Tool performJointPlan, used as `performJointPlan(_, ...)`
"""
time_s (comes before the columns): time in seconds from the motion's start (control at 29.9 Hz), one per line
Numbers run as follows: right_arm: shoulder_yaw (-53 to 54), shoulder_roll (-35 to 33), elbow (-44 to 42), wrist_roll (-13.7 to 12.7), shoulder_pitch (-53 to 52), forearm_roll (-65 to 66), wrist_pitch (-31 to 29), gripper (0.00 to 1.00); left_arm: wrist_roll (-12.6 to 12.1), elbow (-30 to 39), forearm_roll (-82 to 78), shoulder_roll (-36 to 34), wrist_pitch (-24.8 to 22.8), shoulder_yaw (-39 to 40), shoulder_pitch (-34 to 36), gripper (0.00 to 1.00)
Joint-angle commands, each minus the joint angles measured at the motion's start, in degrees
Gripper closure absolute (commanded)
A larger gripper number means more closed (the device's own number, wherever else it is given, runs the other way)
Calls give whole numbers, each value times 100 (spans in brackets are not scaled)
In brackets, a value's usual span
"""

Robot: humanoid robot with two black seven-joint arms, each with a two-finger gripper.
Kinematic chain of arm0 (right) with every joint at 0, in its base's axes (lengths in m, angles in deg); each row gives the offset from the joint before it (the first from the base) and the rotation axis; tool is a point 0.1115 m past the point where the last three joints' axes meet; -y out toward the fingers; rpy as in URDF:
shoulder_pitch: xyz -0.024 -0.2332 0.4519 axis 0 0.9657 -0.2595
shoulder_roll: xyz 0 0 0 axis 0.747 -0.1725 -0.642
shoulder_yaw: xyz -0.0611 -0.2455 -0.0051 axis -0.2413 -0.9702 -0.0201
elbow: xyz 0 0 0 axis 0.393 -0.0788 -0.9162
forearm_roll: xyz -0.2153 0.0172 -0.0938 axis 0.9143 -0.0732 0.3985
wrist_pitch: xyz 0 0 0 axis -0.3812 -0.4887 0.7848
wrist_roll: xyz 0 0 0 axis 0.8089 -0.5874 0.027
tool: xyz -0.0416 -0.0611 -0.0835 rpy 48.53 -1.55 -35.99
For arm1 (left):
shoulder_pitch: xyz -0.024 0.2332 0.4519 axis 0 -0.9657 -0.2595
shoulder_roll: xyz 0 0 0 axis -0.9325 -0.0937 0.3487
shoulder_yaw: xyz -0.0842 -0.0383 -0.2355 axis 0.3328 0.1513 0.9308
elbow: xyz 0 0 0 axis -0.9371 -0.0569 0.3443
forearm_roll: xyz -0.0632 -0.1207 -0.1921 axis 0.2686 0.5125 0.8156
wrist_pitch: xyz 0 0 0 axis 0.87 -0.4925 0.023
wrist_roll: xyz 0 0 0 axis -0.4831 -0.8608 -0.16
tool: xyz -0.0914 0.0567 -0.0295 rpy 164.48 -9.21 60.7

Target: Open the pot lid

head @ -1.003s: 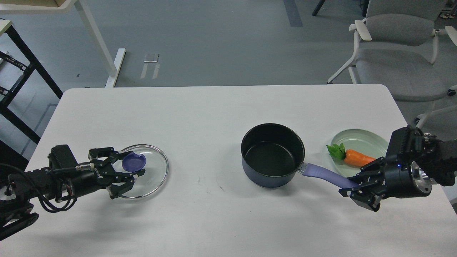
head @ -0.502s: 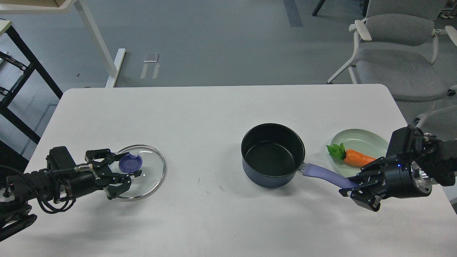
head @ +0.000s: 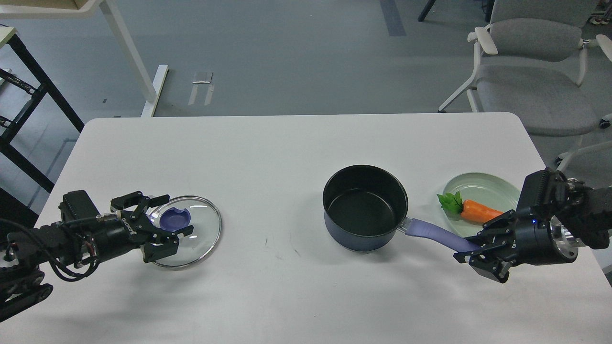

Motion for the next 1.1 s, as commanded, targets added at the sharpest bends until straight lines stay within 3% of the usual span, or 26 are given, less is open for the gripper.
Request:
performJointPlan(0.0, 0, 1, 0, 1, 0, 0, 0, 65, 0, 834, 1523, -404, -856, 50, 174, 1)
performJointPlan(0.07, 0, 1, 0, 1, 0, 0, 0, 65, 0, 1195, 3093, -553, -1638, 137, 428, 1)
performJointPlan(0.2, 0, 1, 0, 1, 0, 0, 0, 64, 0, 1240, 6309, -519, -3062, 515, 675, 1)
performJointPlan(0.27, 0, 1, 0, 1, 0, 0, 0, 62, 0, 1144, 7649, -432, -3468, 717, 667, 1)
performJointPlan(0.43, 0, -8, 0, 1, 0, -8, 0, 51, 0, 714, 9393, -89, -3558, 911, 667, 1)
performJointPlan(0.6, 0, -17, 0, 1, 0, -140, 0, 26, 0, -7, 10043, 456, -3715, 1420, 605, 1)
performJointPlan(0.64, 0, -25, 0, 1, 0, -158, 0, 19, -75, -121, 10280, 535, -3803, 1491, 596, 1)
performJointPlan(0.74, 26, -174, 9, 1, -26, -368, 0, 4, -671, -385, 10852, 685, -4215, 1535, 588, 1)
performJointPlan(0.84, 61, -341, 52, 1, -105, -824, -18, 3, -980, -456, 11047, 712, -4427, 1535, 588, 1)
performJointPlan(1.07, 149, -658, 9, 1, -598, -2800, -1, 2, -1007, -465, 11143, 729, -4656, 1544, 544, 1)
